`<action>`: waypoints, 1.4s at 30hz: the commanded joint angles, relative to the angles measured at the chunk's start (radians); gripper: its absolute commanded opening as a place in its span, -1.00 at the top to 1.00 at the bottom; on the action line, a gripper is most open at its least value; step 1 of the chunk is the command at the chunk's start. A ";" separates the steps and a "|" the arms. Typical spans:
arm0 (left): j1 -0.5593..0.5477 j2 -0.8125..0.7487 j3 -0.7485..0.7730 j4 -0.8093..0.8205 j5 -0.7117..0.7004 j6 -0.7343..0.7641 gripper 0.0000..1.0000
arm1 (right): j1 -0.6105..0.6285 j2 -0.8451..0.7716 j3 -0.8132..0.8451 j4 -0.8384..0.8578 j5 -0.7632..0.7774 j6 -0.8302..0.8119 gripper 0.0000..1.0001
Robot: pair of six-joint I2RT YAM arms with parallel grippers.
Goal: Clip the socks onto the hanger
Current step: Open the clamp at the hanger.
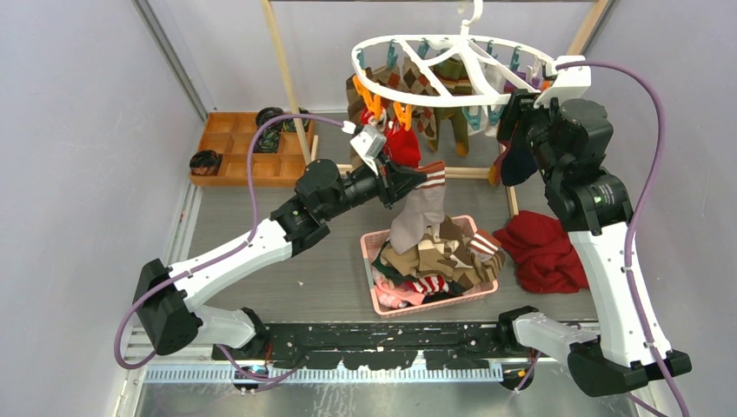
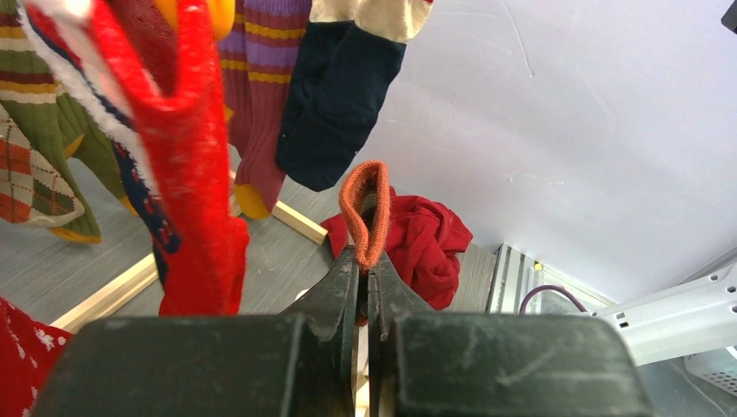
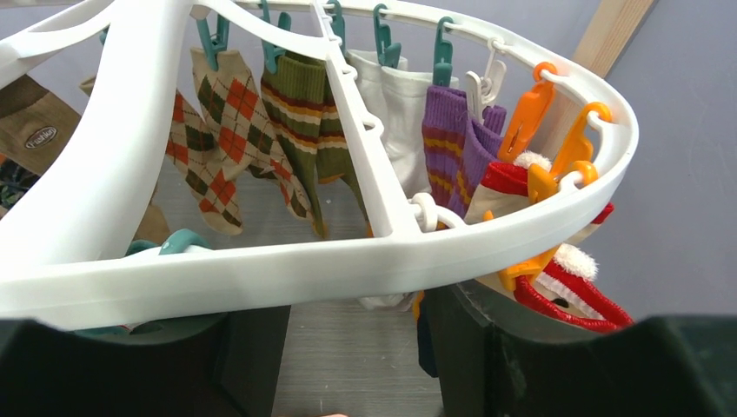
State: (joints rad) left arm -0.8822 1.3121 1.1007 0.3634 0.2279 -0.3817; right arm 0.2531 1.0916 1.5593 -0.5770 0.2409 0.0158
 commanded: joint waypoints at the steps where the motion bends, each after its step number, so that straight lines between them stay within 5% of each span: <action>1: 0.005 -0.025 0.007 0.062 0.013 0.012 0.99 | -0.003 -0.016 -0.009 0.101 0.010 -0.010 -0.17; 21: 0.005 0.002 0.033 0.071 0.029 -0.011 0.99 | -0.004 -0.071 -0.054 0.117 0.036 -0.073 -0.18; 32: 0.005 0.009 0.037 0.074 0.036 -0.026 0.99 | -0.004 -0.075 -0.065 0.117 0.035 -0.070 0.28; 42: 0.005 0.006 0.034 0.075 0.035 -0.026 0.99 | -0.004 -0.058 -0.061 0.111 0.032 -0.070 -0.10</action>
State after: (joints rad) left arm -0.8814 1.3205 1.1011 0.3702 0.2543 -0.4107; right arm 0.2531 1.0328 1.4921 -0.5053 0.2646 -0.0513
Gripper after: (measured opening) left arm 0.026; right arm 0.545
